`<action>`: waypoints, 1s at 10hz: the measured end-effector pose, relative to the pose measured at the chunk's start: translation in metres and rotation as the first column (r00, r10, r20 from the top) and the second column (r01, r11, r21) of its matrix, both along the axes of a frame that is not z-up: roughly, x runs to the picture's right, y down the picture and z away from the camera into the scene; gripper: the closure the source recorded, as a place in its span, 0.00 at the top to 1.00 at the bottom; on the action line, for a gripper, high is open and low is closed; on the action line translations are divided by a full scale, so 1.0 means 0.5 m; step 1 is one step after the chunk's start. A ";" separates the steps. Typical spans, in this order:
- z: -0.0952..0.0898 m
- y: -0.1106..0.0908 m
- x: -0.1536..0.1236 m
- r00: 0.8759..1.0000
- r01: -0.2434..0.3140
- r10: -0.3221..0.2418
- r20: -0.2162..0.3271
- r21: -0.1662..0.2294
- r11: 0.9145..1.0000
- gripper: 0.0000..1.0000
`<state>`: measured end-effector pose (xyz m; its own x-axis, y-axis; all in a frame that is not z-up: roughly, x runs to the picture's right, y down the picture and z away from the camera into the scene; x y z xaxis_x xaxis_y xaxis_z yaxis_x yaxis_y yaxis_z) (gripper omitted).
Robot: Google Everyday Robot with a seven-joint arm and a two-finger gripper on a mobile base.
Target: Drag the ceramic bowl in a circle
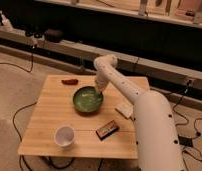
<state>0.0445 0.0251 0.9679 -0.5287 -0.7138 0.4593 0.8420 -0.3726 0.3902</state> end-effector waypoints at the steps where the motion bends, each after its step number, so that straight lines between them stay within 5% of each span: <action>1: -0.005 0.008 0.024 1.000 0.004 -0.004 -0.019 -0.003 1.000 0.00; 5: -0.075 0.062 0.030 0.996 0.085 -0.085 -0.004 0.011 0.996 0.00; 10: -0.146 0.126 -0.120 0.973 0.179 -0.180 0.145 0.020 0.984 0.00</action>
<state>-0.0154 0.0882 0.8952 -0.7093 -0.6037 0.3638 0.6955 -0.5155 0.5005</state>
